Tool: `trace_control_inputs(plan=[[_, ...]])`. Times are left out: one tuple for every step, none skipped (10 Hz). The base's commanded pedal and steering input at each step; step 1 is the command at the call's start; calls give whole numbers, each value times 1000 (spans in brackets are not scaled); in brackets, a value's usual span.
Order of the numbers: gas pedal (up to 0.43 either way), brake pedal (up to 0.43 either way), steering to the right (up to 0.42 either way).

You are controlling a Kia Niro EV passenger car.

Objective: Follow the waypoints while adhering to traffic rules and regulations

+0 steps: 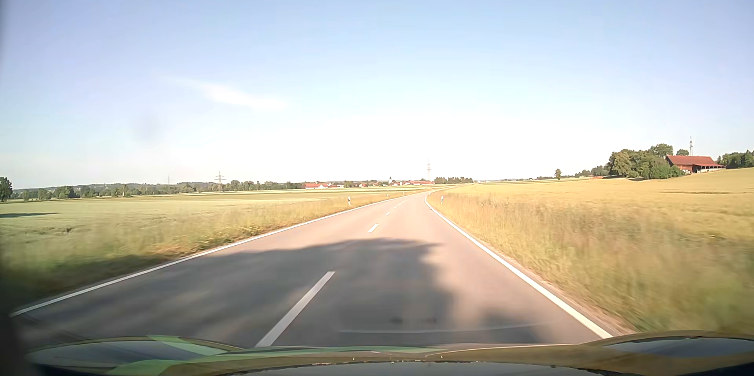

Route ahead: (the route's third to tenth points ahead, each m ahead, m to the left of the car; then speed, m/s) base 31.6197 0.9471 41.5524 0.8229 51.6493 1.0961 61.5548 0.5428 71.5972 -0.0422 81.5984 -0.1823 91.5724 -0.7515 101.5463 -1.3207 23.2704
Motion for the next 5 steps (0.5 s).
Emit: trace_control_inputs(plan=[[220, 0, 3], [220, 0, 3], [228, 0, 3], [228, 0, 3], [228, 0, 3]])
